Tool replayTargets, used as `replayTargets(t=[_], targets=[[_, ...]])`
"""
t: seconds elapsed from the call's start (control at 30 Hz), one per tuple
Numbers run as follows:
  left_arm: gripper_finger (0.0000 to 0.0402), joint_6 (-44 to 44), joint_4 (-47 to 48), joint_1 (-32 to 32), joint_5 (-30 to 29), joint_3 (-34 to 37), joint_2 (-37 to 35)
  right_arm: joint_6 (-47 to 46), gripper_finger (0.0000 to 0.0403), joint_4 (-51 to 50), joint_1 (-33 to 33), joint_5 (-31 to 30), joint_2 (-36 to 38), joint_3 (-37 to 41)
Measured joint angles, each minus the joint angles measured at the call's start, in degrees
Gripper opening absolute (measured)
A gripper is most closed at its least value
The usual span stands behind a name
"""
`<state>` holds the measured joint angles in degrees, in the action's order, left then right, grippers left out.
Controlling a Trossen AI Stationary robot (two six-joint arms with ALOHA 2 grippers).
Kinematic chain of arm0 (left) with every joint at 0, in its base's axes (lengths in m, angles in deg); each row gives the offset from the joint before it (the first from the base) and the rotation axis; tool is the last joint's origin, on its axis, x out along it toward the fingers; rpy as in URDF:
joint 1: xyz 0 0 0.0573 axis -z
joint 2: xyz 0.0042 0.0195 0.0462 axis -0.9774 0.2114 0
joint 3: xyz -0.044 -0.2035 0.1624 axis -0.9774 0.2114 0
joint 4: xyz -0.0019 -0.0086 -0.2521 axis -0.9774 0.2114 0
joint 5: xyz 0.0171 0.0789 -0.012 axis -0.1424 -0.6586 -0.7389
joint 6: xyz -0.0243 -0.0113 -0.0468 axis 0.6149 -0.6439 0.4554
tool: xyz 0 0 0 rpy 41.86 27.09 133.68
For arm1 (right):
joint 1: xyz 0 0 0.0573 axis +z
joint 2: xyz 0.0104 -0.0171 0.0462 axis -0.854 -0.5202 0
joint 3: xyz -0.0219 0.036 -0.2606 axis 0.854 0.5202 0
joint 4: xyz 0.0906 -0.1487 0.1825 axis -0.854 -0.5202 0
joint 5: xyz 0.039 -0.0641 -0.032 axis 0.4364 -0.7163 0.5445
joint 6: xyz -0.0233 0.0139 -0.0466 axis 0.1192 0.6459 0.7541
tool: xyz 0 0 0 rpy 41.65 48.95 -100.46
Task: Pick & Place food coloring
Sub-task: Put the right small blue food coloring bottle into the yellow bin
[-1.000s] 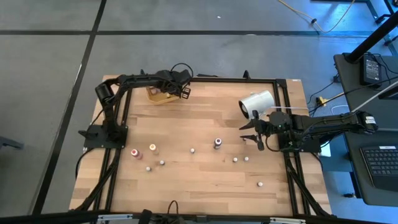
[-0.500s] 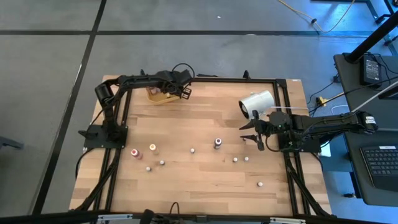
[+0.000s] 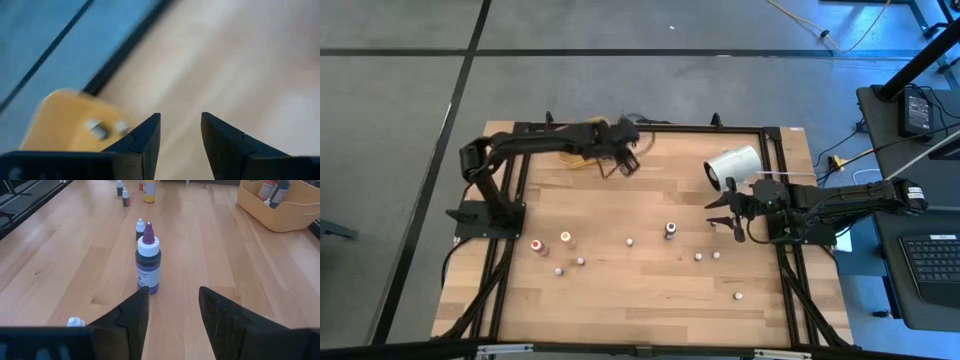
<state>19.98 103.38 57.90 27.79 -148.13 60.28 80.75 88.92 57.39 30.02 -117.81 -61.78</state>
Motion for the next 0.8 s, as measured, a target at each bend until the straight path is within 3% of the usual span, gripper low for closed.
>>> replayTargets(t=[0.13,0.33,0.67,0.8], targets=[[0.0134,-7.1,0.0,7.0,6.6,0.0,-0.6,0.0,0.0174,-0.1,0.0,0.0,0.0,0.0],[0.0137,-8.0,-2.0,16.6,14.8,0.0,-0.2,0.0,0.0174,-0.1,0.0,0.0,0.0,0.0],[0.0134,-9.2,-12.5,26.5,14.7,0.0,-0.2,0.0,0.0174,-0.1,0.0,0.0,0.0,0.0],[0.0134,-11.2,-13.2,28.8,12.1,0.0,-0.2,0.0,0.0174,-0.1,0.0,0.0,0.0,0.0]])
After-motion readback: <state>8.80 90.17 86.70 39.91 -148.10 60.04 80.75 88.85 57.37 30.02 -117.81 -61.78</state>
